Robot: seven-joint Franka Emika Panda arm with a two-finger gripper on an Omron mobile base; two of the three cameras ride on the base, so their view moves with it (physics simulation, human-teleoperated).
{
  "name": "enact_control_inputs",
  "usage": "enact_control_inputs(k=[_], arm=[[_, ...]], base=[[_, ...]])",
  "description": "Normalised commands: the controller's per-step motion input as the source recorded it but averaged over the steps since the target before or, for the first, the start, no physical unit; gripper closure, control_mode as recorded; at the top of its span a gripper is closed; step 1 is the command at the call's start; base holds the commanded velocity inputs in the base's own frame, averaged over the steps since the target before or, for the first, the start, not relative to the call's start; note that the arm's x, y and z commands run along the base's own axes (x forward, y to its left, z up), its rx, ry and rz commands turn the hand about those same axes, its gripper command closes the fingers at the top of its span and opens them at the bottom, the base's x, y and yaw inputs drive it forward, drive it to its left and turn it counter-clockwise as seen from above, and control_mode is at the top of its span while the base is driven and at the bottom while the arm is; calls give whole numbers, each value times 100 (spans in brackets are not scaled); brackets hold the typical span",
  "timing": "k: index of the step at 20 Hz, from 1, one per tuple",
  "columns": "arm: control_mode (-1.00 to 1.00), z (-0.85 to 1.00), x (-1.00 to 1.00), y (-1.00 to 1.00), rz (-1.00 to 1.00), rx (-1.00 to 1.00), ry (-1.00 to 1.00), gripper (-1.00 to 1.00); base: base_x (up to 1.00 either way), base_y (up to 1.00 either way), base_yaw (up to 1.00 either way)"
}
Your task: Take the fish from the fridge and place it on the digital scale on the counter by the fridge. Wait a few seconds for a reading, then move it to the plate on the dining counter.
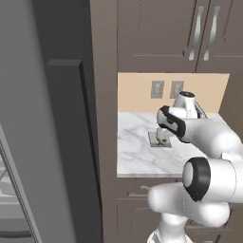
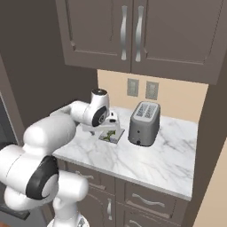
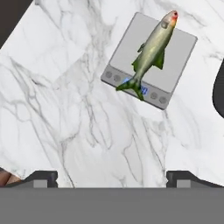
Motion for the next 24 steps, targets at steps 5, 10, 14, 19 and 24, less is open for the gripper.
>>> enact_control_inputs(k=[5, 10, 14, 19, 24], arm=[[-100, 0, -87, 0, 9, 0, -6, -100], [-100, 0, 0, 0, 0, 0, 0, -100], [-100, 1, -30, -3, 0, 0, 0, -100], [-100, 33, -68, 0, 0, 0, -1, -100], [-100, 70, -37, 0, -2, 0, -1, -100]], base=[[0, 0, 0], [0, 0, 0], [0, 0, 0], [0, 0, 0], [0, 0, 0]])
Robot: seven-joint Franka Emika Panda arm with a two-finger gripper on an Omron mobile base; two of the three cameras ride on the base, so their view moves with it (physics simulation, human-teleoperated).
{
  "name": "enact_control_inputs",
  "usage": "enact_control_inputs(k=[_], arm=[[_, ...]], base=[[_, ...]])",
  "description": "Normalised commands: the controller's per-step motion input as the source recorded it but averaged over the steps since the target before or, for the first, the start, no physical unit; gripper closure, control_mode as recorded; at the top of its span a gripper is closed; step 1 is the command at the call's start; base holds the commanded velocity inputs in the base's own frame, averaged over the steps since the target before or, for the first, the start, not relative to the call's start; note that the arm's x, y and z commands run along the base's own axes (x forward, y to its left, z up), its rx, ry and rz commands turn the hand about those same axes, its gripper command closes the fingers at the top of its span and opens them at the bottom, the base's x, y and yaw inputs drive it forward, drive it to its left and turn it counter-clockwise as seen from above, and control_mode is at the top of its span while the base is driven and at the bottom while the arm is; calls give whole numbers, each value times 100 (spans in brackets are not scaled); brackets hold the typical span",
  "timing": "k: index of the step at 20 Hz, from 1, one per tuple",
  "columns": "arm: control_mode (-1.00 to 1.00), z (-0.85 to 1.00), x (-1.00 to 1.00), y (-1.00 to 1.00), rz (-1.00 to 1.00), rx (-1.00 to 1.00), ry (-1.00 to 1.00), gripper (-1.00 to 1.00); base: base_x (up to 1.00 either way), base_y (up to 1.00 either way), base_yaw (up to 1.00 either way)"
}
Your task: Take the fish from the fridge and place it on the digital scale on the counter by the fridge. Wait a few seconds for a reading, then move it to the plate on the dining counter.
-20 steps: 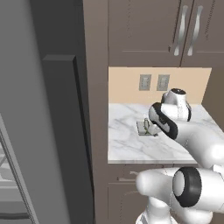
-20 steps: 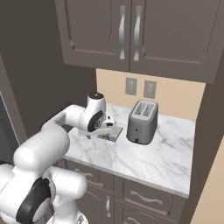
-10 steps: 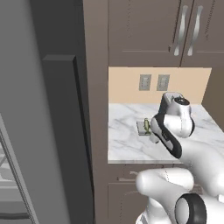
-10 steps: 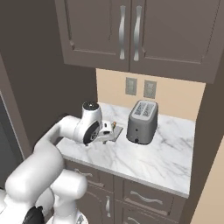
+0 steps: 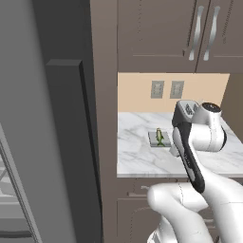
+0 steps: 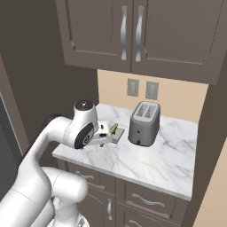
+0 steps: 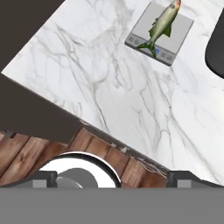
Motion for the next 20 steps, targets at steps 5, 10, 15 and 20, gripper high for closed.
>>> enact_control_inputs(k=[5, 10, 15, 20], arm=[[-100, 22, -4, 0, 0, 1, -7, -100], [-100, 29, -14, 0, 0, 9, -9, -100], [-100, 42, -11, 1, 1, 8, 1, -100], [-100, 33, 7, 13, -4, -4, 26, -100]], base=[[0, 0, 0], [0, 0, 0], [0, 0, 0], [0, 0, 0]])
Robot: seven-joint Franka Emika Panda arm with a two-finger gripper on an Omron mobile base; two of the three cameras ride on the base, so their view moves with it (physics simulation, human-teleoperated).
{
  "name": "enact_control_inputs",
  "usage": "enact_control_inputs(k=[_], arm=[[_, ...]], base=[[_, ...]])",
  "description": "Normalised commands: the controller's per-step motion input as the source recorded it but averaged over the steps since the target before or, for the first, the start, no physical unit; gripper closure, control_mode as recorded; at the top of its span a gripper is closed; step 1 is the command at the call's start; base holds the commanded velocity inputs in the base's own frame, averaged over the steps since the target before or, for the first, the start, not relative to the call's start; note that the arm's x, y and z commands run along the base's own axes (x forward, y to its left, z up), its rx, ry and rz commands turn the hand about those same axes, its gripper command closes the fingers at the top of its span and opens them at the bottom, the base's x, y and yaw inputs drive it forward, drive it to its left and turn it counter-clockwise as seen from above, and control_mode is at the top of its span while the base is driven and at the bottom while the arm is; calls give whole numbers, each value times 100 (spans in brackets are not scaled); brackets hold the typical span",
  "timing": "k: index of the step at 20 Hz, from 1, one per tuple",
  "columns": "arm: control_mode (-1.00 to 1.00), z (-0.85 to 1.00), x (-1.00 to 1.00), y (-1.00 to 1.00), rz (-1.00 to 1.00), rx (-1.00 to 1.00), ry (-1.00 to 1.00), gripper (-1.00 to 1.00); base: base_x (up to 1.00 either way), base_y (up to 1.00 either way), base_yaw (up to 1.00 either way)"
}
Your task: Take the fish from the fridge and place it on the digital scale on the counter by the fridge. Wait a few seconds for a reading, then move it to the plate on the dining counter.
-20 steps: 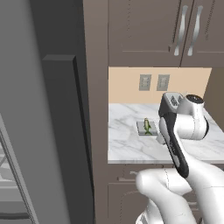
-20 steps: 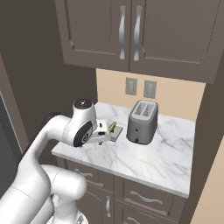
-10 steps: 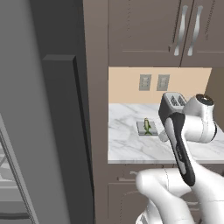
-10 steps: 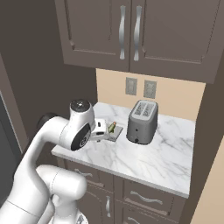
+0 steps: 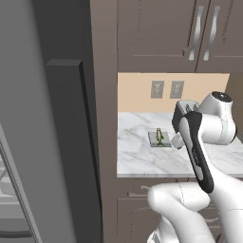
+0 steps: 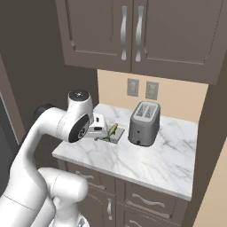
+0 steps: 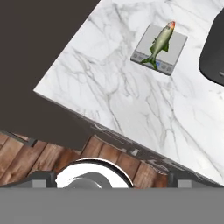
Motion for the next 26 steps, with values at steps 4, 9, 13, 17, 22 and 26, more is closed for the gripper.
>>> enact_control_inputs(k=[4, 9, 13, 17, 22, 26], arm=[[-100, 0, 0, 0, 0, 0, 0, -100], [-100, 0, 0, 0, 0, 0, 0, -100], [-100, 0, 0, 0, 0, 0, 0, -100], [-100, 0, 0, 0, 0, 0, 0, -100], [-100, 0, 0, 0, 0, 0, 0, -100], [-100, 0, 0, 0, 0, 0, 0, -100]], base=[[0, 0, 0], [0, 0, 0], [0, 0, 0], [0, 0, 0], [0, 0, 0], [0, 0, 0]])
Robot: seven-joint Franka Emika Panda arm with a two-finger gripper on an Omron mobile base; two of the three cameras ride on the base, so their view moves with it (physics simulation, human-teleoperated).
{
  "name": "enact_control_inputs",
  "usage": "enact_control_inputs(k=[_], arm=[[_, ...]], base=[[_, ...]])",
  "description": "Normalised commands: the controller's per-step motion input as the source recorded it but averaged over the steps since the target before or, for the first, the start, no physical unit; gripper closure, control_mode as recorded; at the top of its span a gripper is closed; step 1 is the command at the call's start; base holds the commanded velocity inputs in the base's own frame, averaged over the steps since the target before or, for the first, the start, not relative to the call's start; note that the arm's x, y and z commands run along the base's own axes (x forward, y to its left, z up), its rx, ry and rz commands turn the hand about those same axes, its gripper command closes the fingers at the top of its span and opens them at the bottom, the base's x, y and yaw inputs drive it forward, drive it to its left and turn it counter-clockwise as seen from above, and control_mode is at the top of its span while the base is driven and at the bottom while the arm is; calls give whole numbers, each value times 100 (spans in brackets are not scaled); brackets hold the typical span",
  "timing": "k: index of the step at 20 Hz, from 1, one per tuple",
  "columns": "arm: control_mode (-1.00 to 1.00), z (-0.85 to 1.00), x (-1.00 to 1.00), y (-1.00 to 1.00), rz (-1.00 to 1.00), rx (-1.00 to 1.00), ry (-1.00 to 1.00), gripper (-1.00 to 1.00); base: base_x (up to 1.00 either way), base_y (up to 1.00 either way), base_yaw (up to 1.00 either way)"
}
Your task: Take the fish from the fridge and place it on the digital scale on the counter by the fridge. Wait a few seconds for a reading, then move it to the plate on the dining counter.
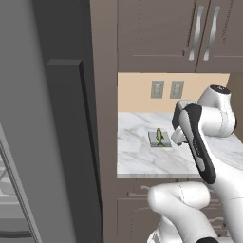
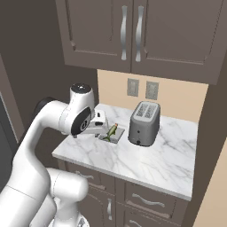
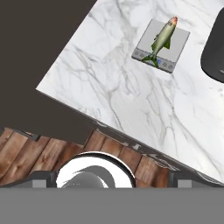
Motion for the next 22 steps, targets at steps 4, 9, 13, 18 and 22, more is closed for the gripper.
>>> enact_control_inputs(k=[4, 9, 13, 18, 22], arm=[[-100, 0, 0, 0, 0, 0, 0, -100], [-100, -1, 39, 0, 0, 0, 1, -100], [-100, -30, 100, 0, -1, -3, 21, -100], [-100, -32, 84, 5, -7, -1, 26, -100], [-100, -60, 38, -7, -8, 9, 1, -100]], base=[[0, 0, 0], [0, 0, 0], [0, 0, 0], [0, 0, 0], [0, 0, 0]])
